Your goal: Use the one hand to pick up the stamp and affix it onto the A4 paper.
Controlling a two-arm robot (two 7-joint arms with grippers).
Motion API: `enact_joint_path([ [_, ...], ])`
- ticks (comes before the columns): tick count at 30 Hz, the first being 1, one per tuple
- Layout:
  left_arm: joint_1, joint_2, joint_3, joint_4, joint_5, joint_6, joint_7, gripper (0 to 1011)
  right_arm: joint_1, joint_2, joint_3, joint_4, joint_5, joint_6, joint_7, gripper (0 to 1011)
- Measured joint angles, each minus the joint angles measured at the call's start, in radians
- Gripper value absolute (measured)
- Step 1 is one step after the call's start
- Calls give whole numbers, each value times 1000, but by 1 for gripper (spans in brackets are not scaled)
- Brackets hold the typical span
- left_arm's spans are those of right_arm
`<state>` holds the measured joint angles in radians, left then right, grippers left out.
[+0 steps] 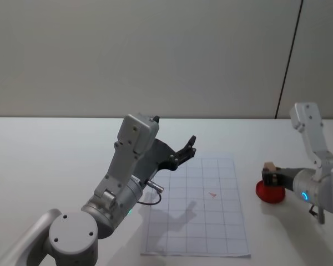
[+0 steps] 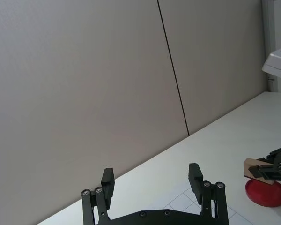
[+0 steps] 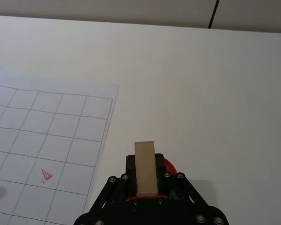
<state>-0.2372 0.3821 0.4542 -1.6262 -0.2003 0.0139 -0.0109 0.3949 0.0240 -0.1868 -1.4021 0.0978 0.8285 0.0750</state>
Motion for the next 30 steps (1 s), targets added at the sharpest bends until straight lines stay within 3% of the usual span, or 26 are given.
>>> enact_joint_path([
  [14, 0, 0, 0, 0, 0, 0, 0, 1002, 14, 17, -24, -4, -77, -49, 160, 220],
  [30, 0, 0, 0, 0, 0, 0, 0, 1002, 16, 55, -69, 10, -207, -163, 410, 220],
])
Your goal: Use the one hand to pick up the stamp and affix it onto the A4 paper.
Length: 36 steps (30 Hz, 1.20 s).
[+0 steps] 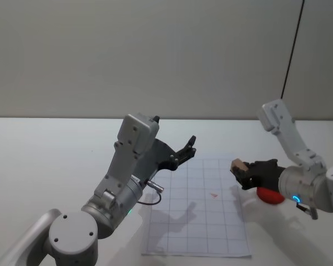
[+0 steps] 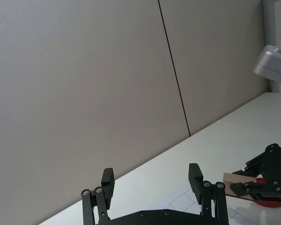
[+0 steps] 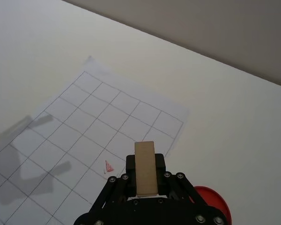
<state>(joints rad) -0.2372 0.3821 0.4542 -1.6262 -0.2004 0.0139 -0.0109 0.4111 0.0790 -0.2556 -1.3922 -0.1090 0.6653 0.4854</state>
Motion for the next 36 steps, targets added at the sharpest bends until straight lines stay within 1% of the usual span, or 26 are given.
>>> enact_joint_path([
  [3, 0, 0, 0, 0, 0, 0, 0, 1002, -3, 7, -8, 0, -22, -23, 38, 220],
  [9, 0, 0, 0, 0, 0, 0, 0, 1002, -10, 16, -23, -4, -54, -58, 92, 220],
  [19, 0, 0, 0, 0, 0, 0, 0, 1002, -14, 20, -48, -3, -83, -97, 158, 220],
  [29, 0, 0, 0, 0, 0, 0, 0, 1002, 0, 9, -65, 17, -88, -98, 192, 220],
  [34, 0, 0, 0, 0, 0, 0, 0, 1002, 13, -1, -71, 35, -80, -80, 198, 219],
  [36, 0, 0, 0, 0, 0, 0, 0, 1002, 24, -9, -75, 51, -72, -62, 197, 220],
])
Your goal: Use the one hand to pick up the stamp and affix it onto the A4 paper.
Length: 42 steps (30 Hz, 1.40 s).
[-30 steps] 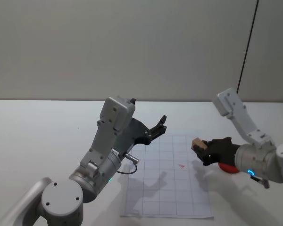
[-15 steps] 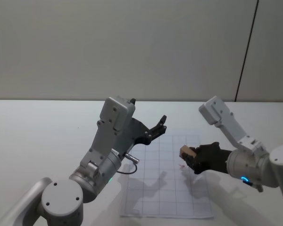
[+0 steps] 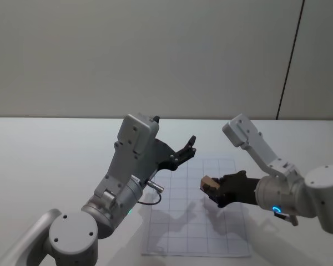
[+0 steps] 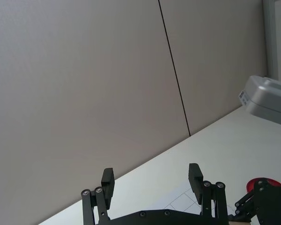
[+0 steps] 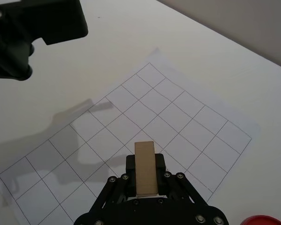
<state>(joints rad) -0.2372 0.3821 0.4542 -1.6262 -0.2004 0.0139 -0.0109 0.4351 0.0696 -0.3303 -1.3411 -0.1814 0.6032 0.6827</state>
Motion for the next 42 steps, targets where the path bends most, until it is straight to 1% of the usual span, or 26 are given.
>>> enact_joint_path([
  [5, 0, 0, 0, 0, 0, 0, 0, 1002, 19, -13, -4, 28, 9, 27, -8, 220],
  [6, 0, 0, 0, 0, 0, 0, 0, 1002, 28, -19, -6, 42, 11, 35, -12, 220],
  [14, 0, 0, 0, 0, 0, 0, 0, 1002, 55, -38, -17, 92, 15, 51, -23, 220],
  [22, 0, 0, 0, 0, 0, 0, 0, 1002, 73, -50, -29, 133, 7, 37, -29, 220],
  [42, 0, 0, 0, 0, 0, 0, 0, 1002, 87, -64, -50, 189, 1, 6, -51, 220],
])
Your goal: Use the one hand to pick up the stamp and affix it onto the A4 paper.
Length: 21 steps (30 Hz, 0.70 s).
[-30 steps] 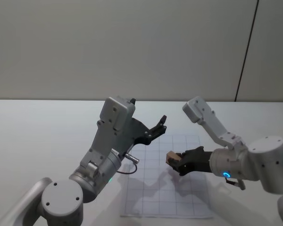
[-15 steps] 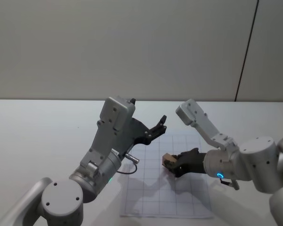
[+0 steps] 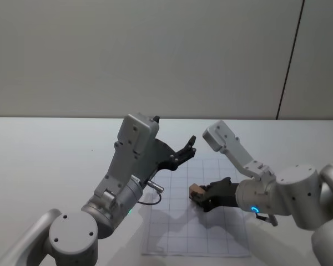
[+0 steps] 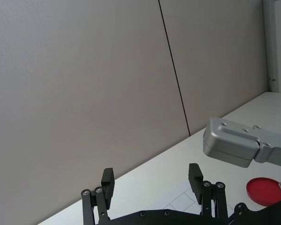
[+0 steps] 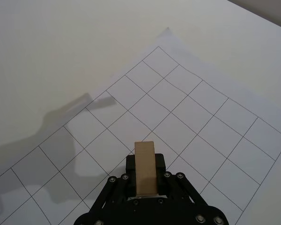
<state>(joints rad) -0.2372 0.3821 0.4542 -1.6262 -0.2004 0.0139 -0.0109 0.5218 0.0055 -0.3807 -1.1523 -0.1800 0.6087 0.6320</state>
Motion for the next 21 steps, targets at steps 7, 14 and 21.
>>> enact_joint_path([
  [7, 0, 0, 0, 0, 0, 0, 0, 1002, 2, -2, -4, 15, 5, -6, -11, 220],
  [14, 0, 0, 0, 0, 0, 0, 0, 1002, 3, -3, -6, 27, 8, -14, -18, 219],
  [21, 0, 0, 0, 0, 0, 0, 0, 1002, 4, -2, -6, 33, 12, -17, -24, 220],
])
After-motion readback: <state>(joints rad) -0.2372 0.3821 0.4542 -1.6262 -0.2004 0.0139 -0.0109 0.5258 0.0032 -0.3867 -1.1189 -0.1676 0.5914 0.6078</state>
